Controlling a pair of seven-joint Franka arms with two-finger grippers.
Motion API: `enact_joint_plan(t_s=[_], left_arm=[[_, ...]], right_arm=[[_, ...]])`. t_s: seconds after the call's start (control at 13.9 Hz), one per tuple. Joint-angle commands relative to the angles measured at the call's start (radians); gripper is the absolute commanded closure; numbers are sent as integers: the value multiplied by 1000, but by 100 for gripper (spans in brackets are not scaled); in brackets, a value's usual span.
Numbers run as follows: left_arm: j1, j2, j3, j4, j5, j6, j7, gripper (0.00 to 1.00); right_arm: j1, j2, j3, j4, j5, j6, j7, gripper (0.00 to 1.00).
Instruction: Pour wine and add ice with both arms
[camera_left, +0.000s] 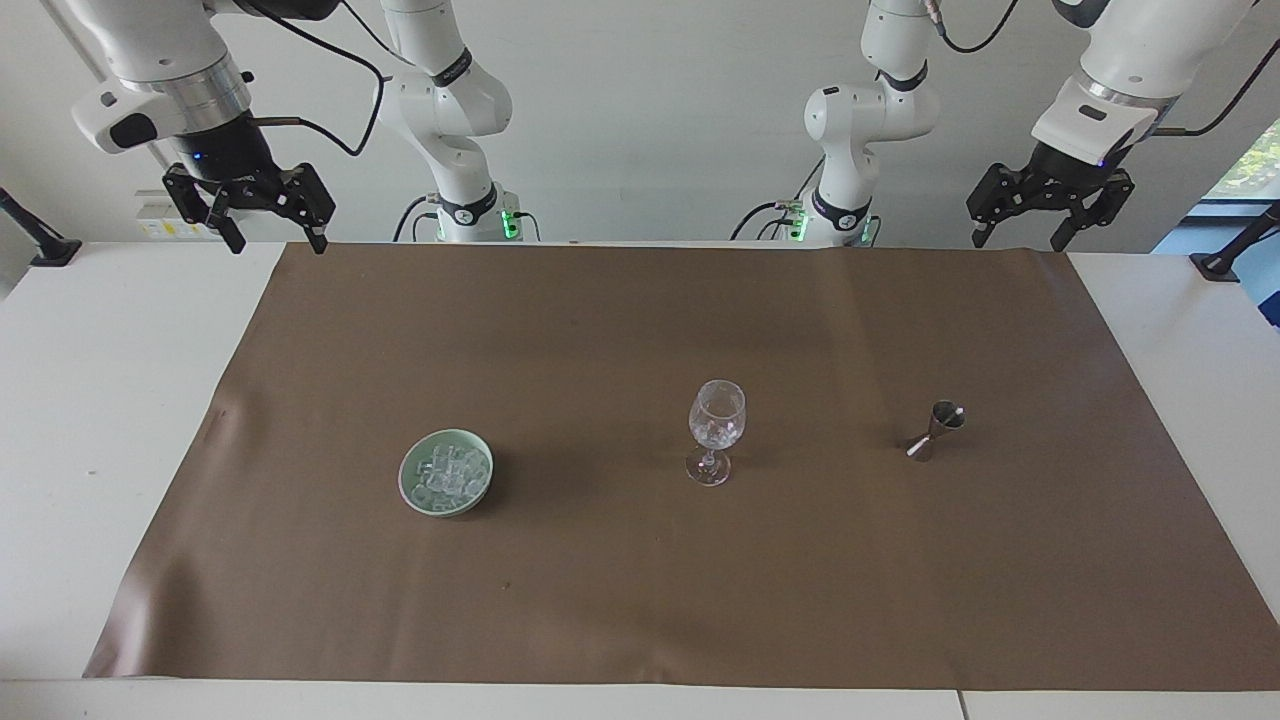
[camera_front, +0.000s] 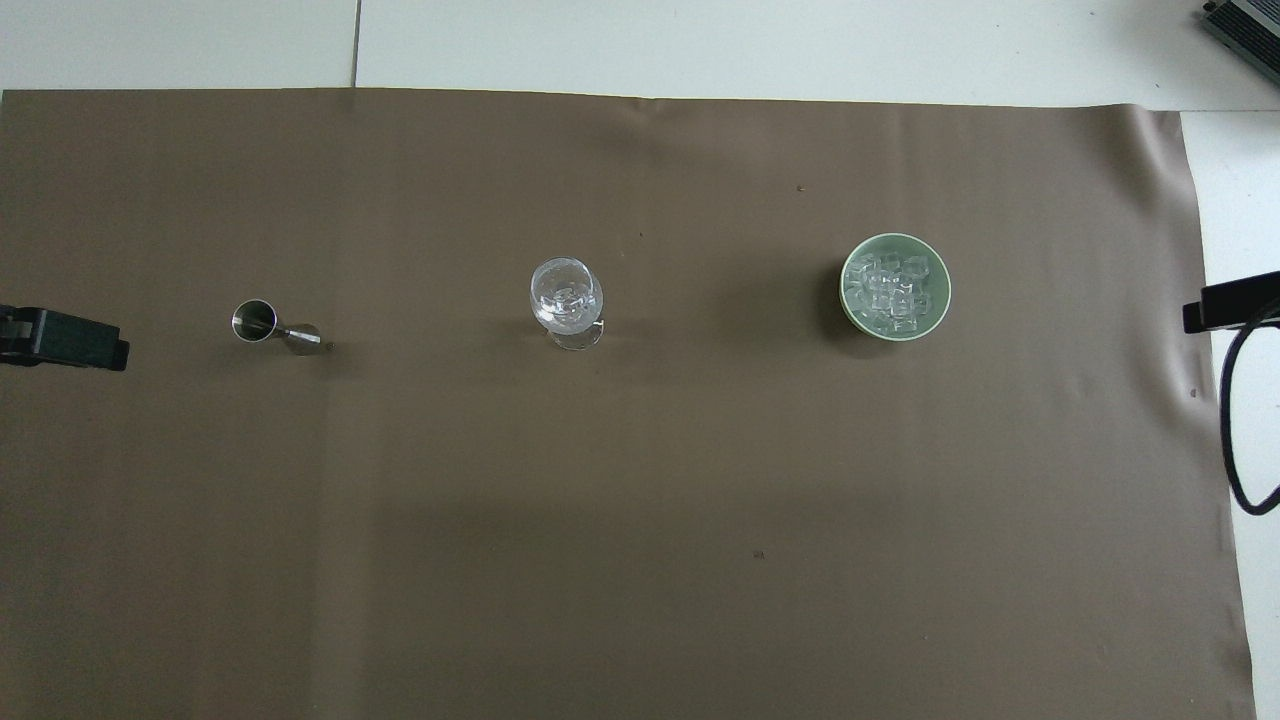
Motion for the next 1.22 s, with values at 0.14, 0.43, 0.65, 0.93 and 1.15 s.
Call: enact_joint_plan(t_s=[0.14, 0.43, 0.65, 0.93, 1.15], left_arm=[[-3, -23, 6, -27, -13, 20, 8, 0], [-1, -25, 6, -27, -13, 10, 4, 0], [2, -25, 6, -27, -13, 9, 4, 0], [3, -25, 6, -27, -13, 7, 4, 0], [6, -25, 6, -27, -13, 7, 4, 0]], right_arm=[[3, -33, -7, -27, 28, -40, -15, 0], [4, -33, -2, -26, 28, -35, -11, 0], [4, -33, -2, -26, 26, -37, -9, 0], [6, -33, -1, -26, 25, -26, -8, 0], [6, -33, -1, -27, 25, -26, -9, 0]])
